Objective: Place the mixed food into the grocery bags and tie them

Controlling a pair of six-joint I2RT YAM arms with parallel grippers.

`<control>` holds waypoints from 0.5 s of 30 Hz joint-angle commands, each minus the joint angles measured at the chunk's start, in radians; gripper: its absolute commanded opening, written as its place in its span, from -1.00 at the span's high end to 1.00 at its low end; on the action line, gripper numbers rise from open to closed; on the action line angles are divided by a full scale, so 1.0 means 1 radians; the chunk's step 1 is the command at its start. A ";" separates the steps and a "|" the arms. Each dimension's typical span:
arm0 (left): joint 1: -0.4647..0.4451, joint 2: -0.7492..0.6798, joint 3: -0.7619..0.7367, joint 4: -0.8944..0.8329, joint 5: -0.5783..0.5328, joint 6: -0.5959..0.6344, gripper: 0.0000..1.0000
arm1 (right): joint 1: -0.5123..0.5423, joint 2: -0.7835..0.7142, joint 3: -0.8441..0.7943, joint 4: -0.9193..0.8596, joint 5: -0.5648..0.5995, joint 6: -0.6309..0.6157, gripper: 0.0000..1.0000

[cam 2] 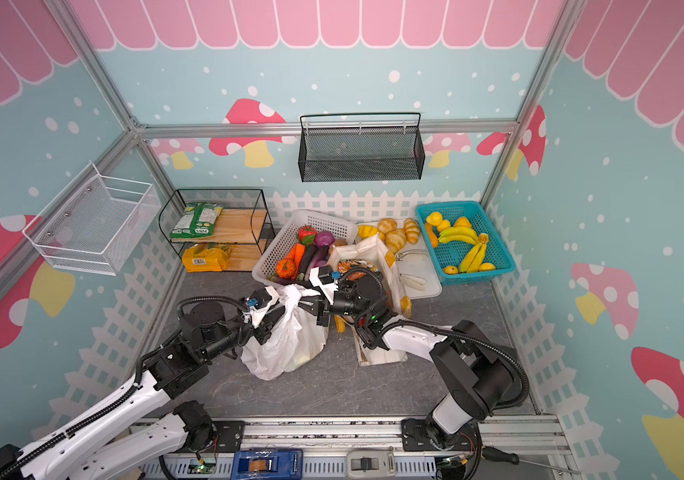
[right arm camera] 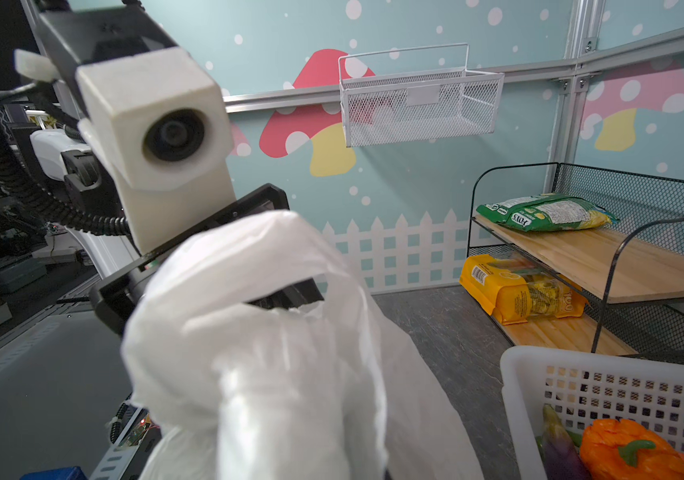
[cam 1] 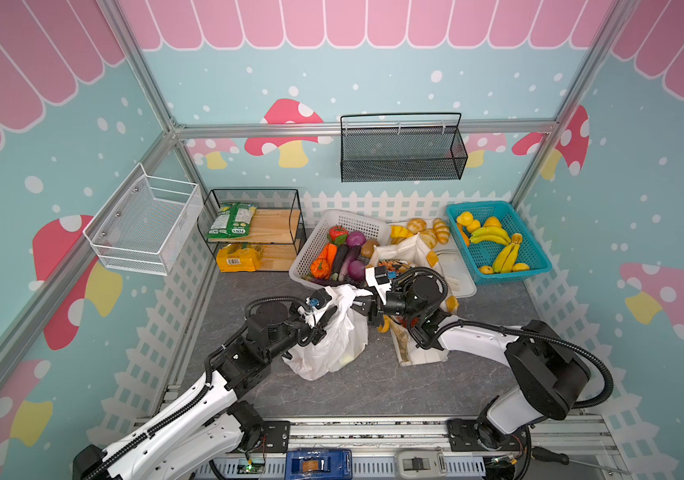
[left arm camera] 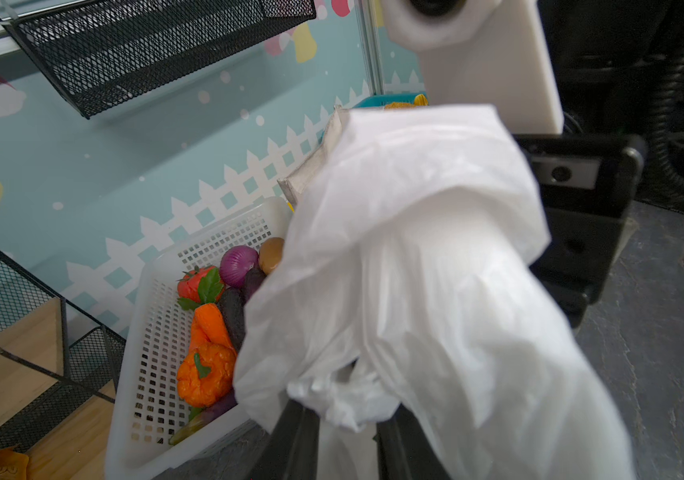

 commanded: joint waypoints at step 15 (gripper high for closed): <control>0.001 -0.036 0.041 0.003 0.039 0.107 0.56 | 0.003 -0.008 0.007 -0.072 -0.021 -0.099 1.00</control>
